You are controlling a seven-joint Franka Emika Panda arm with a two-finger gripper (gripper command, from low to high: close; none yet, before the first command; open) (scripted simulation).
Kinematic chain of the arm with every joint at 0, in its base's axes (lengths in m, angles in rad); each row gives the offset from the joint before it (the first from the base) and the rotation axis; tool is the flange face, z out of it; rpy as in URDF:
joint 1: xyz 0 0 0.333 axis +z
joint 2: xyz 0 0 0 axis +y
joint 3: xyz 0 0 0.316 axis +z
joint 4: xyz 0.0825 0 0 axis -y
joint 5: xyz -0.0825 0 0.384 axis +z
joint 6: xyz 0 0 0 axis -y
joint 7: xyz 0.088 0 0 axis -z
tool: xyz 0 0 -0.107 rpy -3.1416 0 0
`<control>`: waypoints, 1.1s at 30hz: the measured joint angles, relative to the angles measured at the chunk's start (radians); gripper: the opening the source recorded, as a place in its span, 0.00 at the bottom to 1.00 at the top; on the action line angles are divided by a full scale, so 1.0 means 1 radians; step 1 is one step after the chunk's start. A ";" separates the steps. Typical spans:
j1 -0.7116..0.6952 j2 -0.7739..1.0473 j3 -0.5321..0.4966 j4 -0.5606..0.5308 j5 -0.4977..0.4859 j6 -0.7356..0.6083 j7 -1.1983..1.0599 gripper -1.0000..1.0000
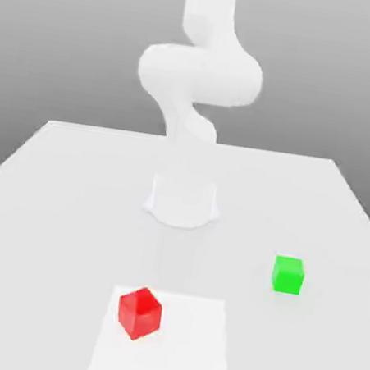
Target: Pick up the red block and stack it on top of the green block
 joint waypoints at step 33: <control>-0.032 0.807 -0.051 -0.401 -0.046 0.488 0.740 0.50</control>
